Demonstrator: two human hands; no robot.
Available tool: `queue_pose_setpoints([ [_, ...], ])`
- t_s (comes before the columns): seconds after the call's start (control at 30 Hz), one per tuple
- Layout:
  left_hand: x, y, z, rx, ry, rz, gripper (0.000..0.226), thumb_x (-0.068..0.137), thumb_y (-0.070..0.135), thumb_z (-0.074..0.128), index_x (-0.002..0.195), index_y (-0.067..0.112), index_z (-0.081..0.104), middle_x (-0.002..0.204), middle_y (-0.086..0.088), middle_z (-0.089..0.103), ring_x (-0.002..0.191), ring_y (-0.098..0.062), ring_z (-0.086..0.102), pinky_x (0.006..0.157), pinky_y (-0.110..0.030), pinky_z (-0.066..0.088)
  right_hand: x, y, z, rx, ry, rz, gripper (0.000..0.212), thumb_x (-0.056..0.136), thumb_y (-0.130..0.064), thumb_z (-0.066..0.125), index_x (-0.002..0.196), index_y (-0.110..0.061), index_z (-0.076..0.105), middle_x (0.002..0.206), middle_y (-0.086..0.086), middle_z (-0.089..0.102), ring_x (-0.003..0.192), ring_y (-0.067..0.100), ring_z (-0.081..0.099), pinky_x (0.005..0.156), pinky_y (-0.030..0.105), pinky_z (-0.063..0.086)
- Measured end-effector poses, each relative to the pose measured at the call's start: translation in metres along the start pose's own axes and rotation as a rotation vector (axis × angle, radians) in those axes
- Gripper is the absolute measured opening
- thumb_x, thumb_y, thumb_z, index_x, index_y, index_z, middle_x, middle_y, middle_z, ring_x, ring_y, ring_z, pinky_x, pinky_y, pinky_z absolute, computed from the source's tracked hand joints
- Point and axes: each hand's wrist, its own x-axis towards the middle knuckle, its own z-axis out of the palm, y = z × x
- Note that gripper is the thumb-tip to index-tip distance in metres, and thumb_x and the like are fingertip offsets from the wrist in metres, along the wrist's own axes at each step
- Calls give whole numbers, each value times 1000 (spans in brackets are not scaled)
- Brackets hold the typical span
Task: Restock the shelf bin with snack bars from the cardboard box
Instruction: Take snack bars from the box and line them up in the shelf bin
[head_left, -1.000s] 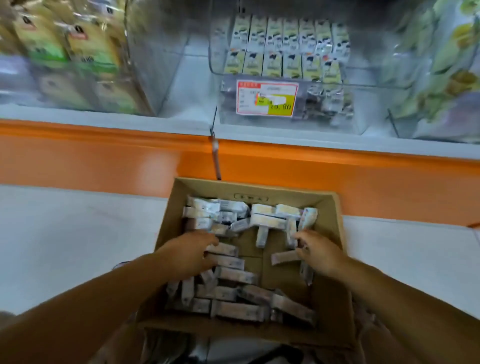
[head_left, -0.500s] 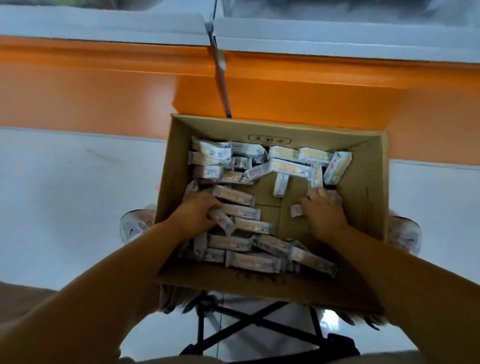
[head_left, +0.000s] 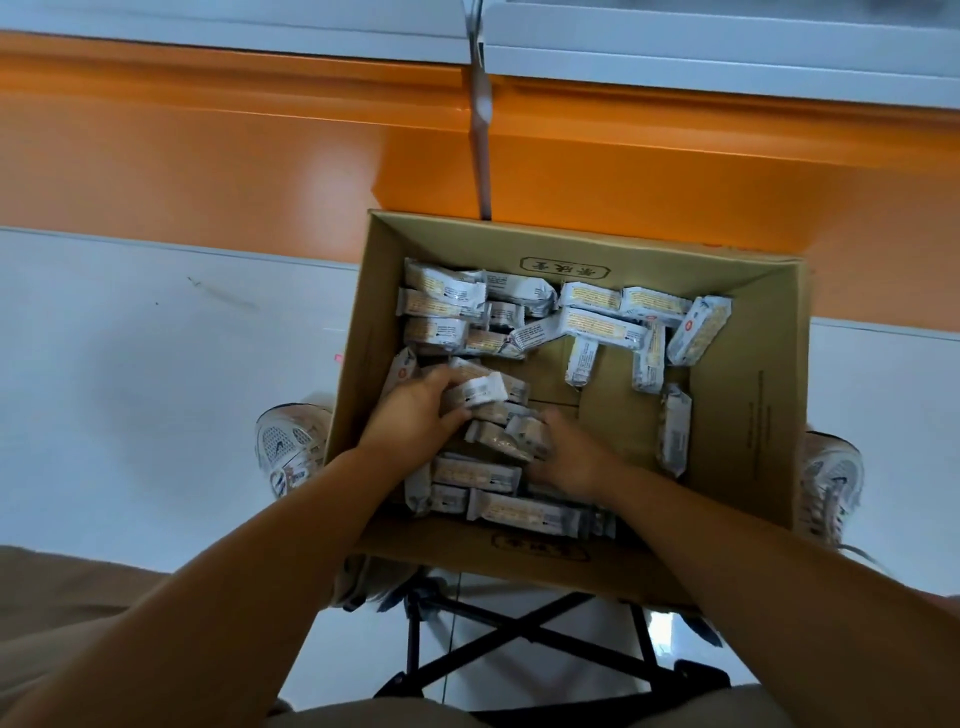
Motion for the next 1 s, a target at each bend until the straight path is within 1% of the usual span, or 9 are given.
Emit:
queue_pose_setpoints([
  [0.13,-6,2,0,-116,49,-98,36,94,34,61,123,17,48,107,-6,66,92,-21,63,74,-35,53,4,-9,-5,-55,7,-15,54,82,-28,73,127,-11,48,120,3,55,109,24,56,82,31,48],
  [0.33,-9,13,0,-349,93,-242,37,86,35,71,108,15,49,83,3,58,77,-17,59,69,-35,50,-20,-25,-27,308,132,24,23,86,-29,68,98,-21,50,91,-1,57,75,13,57,58,28,45],
  [0.5,-10,39,-8,-739,-39,-302,73,68,50,84,123,14,51,117,2,62,102,-14,61,86,-31,51,-53,-39,-43,671,220,8,30,84,-33,72,108,-29,54,107,-4,67,90,11,64,83,33,54],
  [0.57,-16,62,-19,-1004,-189,-290,48,83,37,77,121,16,57,115,4,64,91,-4,67,76,-21,54,-68,-41,-46,794,172,-41,34,83,-35,72,111,-29,55,117,-9,66,95,8,62,96,35,46],
  [0.63,-25,82,-28,-1132,-304,-252,37,92,26,66,127,19,54,118,6,60,96,4,64,82,-15,50,-77,-42,-47,846,175,-53,69,77,-44,75,136,-26,45,139,-12,50,119,15,54,106,38,37],
  [0.7,-31,93,-36,-1158,-314,-203,74,87,31,71,148,16,32,147,3,43,134,-10,42,108,-31,32,-88,-47,-50,891,178,-78,102,67,-54,81,149,-25,28,151,-6,35,136,21,40,114,45,31],
  [0.77,-34,101,-47,-1164,-282,-140,90,80,33,77,152,13,27,155,-6,38,140,-20,38,109,-38,31,-99,-50,-59,956,158,-131,107,56,-56,87,146,-29,35,148,-3,44,130,21,49,111,49,36],
  [0.87,-39,112,-69,-1165,-282,-71,62,84,26,75,138,7,50,127,-14,66,117,-28,64,99,-45,50,-120,-55,-78,1053,133,-222,71,67,-33,85,130,-23,53,124,4,65,103,21,65,102,47,47],
  [1.0,-51,128,-95,-1076,-144,24,42,87,21,71,126,9,60,117,-13,71,110,-31,67,100,-55,49,-151,-70,-107,1026,268,-313,76,62,-26,86,129,-19,52,121,8,66,101,22,67,99,46,48],
])
